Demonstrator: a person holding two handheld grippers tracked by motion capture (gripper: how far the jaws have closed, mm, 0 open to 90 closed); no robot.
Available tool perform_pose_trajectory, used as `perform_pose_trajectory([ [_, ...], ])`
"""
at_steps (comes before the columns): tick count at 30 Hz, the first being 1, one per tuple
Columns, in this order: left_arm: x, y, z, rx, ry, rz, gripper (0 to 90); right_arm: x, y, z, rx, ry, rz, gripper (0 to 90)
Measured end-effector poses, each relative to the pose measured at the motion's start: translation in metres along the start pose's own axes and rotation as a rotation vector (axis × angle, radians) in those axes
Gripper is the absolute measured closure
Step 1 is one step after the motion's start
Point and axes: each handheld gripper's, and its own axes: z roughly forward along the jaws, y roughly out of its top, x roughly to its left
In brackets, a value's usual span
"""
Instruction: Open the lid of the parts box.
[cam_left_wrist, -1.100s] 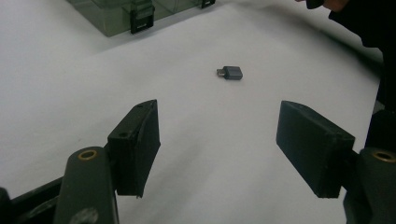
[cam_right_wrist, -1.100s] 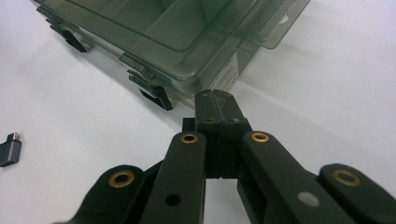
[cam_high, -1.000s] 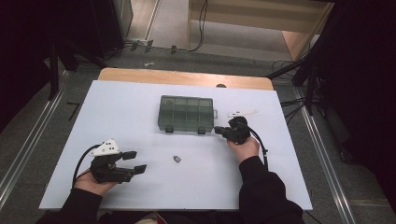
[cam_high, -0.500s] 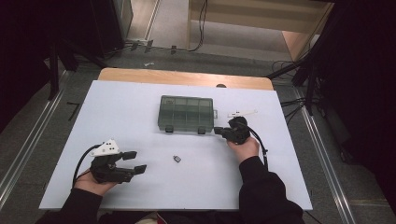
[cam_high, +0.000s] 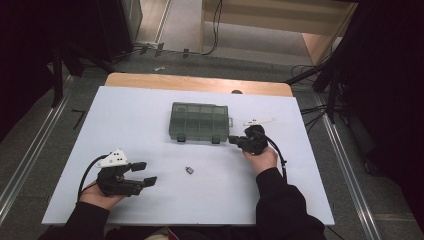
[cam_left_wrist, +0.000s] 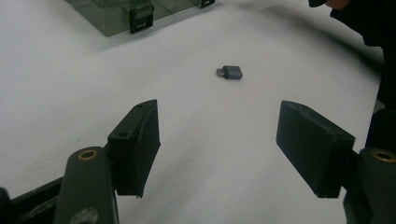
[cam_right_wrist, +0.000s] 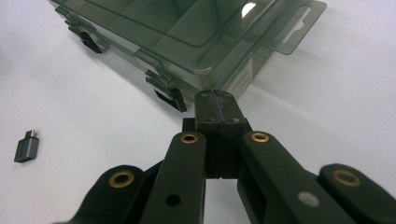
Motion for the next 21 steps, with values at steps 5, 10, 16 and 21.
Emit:
perform_pose_trajectory([
  [5,0.0003,0.0000,0.0002,0.000,-0.003,-0.001,30.9,0.0012,0.0004,-0.0009,-0.004,0.000,-0.007,88.1],
  [10,0.0004,-0.0001,0.0001,-0.002,-0.002,-0.004,30.9,0.0027,0.0007,-0.0015,-0.009,0.001,-0.011,88.1],
  [16,0.0006,-0.0001,0.0006,0.002,0.000,-0.003,30.9,0.0047,0.0015,-0.0026,-0.017,-0.004,-0.018,88.1],
  [21,0.0009,-0.0002,0.0008,0.003,0.000,-0.005,30.9,0.0060,0.0026,-0.0042,-0.039,0.001,-0.020,88.1],
])
